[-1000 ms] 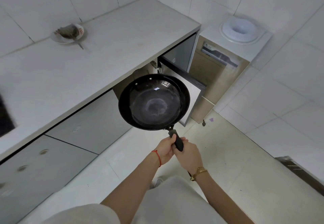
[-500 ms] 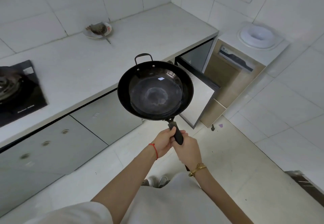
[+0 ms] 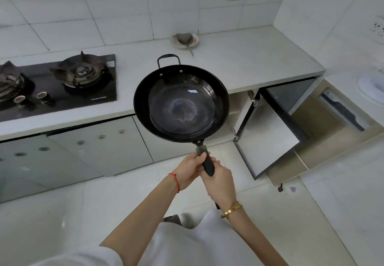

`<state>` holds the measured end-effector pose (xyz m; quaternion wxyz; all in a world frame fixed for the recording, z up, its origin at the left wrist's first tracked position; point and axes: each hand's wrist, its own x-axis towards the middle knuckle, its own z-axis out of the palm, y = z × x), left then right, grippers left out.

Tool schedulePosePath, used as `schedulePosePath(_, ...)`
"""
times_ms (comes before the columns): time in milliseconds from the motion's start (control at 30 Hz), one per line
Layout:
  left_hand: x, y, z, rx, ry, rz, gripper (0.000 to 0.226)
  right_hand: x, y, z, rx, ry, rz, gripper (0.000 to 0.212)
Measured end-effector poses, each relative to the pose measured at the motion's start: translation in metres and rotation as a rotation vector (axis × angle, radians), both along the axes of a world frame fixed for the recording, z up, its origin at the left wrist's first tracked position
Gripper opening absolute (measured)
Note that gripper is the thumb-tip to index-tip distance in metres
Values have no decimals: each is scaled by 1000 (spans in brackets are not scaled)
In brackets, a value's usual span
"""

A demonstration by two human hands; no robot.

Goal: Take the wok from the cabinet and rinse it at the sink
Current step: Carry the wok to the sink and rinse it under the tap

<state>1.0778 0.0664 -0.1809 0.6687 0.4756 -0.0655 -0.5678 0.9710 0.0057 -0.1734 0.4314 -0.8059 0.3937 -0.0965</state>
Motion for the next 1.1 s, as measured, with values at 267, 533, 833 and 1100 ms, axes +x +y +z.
schedulePosePath(267, 23, 51, 4, 22, -51, 226, 23, 39, 30, 2, 12, -13, 216, 28)
schedulePosePath(533, 51, 115, -7, 76, -70, 466, 20, 86, 76, 2, 44, -26, 439, 27)
schedulePosePath(833, 107, 211, -13, 122, -74, 706, 20, 169, 160, -4, 64, -3, 673, 30)
schedulePosePath(1100, 179, 326, -5, 124, -55, 909, 21, 260, 271, -1, 76, -30, 838, 33)
